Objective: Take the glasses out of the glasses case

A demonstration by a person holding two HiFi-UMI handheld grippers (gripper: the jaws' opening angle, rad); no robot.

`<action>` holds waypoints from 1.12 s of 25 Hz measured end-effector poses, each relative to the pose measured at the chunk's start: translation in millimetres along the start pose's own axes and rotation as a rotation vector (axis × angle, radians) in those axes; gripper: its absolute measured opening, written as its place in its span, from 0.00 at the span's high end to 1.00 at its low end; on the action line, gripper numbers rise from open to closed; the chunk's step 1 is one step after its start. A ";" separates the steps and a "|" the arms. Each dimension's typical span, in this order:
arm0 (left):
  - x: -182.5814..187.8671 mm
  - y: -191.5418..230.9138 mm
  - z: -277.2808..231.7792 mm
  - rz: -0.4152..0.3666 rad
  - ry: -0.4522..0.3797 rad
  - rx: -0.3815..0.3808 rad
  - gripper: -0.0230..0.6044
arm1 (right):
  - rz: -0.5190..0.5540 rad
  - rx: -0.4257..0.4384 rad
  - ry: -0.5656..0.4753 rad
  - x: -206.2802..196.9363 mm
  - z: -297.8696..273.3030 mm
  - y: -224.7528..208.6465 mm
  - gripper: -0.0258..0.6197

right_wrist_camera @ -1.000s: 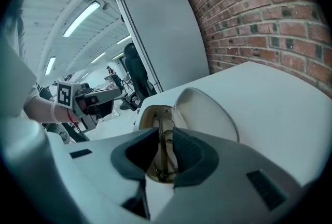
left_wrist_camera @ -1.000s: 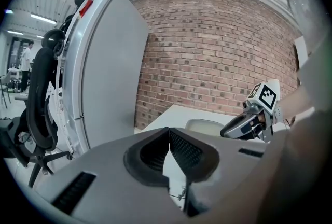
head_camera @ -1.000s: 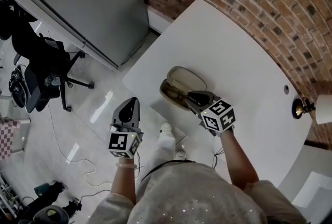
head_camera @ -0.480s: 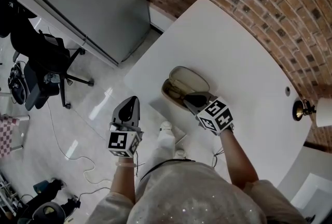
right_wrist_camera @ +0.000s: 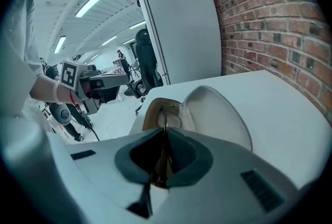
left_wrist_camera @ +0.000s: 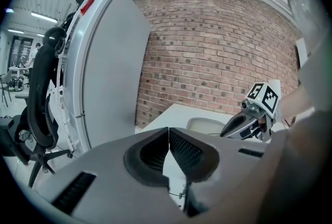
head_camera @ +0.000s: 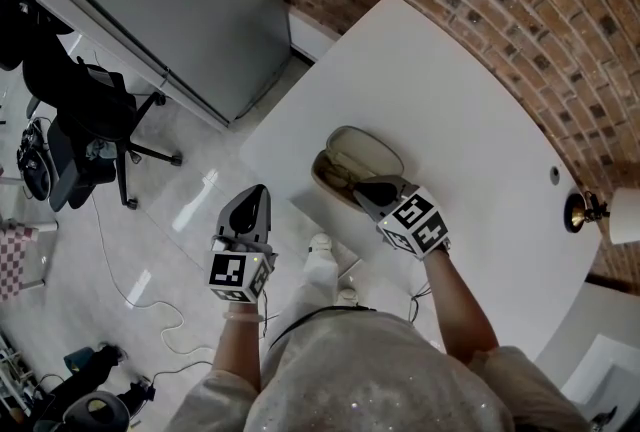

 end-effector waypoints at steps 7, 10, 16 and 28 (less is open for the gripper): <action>0.7 -0.5 7.3 -0.003 -0.005 0.006 0.95 | 0.012 -0.011 -0.028 2.4 5.8 4.0 0.92; 1.3 -2.4 11.1 -0.003 -0.010 0.010 0.95 | 0.010 -0.016 -0.047 2.4 9.0 5.1 0.92; 2.8 -6.6 18.7 -0.008 -0.024 0.017 0.95 | 0.016 -0.031 -0.080 4.2 18.1 6.8 0.92; 3.2 -17.7 34.2 -0.014 -0.043 0.017 0.95 | 0.034 -0.075 -0.139 2.5 38.4 14.5 0.92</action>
Point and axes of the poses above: the fingertips, and each gripper's own axes: z backward along the fingers, y to its left, x out of its top, the point moved 9 cm from there along z, backward along the fingers, and after that the axes turned 13 degrees about x, right-handed, at the moved point
